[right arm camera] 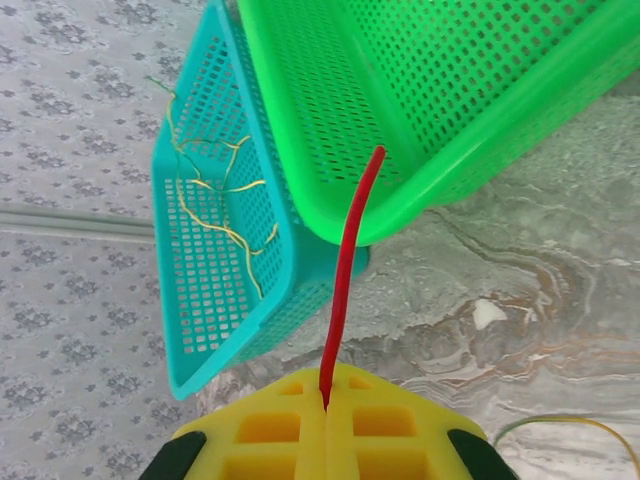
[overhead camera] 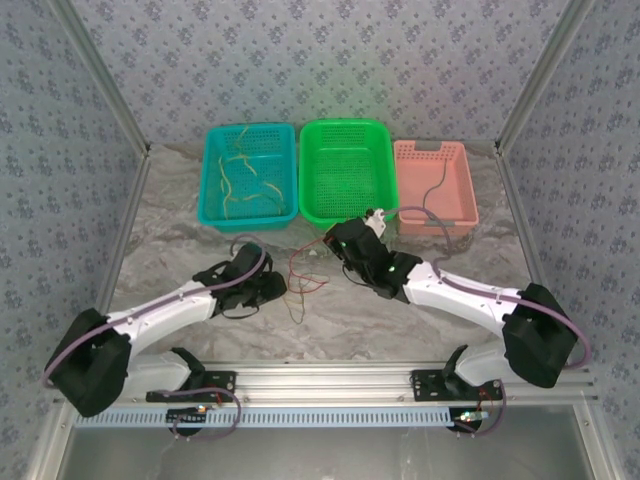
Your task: Untangle the cables
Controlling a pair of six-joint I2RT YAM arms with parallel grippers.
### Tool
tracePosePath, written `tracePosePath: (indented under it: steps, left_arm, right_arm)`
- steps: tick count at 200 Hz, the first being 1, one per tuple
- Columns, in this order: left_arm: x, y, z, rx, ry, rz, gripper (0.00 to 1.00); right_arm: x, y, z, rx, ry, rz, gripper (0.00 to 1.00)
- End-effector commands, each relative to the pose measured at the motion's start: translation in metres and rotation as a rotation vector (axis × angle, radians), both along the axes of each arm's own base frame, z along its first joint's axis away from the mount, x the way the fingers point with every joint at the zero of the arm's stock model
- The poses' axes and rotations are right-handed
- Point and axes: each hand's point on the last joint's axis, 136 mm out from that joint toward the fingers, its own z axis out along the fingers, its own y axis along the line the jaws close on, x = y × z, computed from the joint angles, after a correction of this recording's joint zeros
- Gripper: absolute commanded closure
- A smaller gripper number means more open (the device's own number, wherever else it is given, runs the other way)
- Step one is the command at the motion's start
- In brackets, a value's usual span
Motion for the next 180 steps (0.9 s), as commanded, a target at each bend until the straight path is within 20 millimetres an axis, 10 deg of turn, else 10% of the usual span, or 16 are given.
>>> tracePosePath:
  steps: [1, 91, 121, 180]
  left_arm:
    - [0.032, -0.019, 0.017, -0.044, -0.108, -0.017, 0.57]
    - [0.067, -0.043, -0.016, 0.0, -0.094, -0.106, 0.62]
    - [0.07, -0.046, -0.025, 0.013, -0.082, -0.112, 0.9]
    - [0.061, 0.014, 0.005, 0.026, -0.134, 0.107, 1.0]
  right_arm:
    - [-0.002, -0.005, 0.002, 0.025, 0.003, 0.009, 1.0]
    - [-0.004, -0.021, -0.002, 0.035, 0.012, -0.007, 1.0]
    - [-0.005, -0.024, -0.002, 0.035, 0.012, -0.01, 1.0]
    - [-0.016, -0.074, 0.007, -0.074, -0.052, -0.076, 1.0]
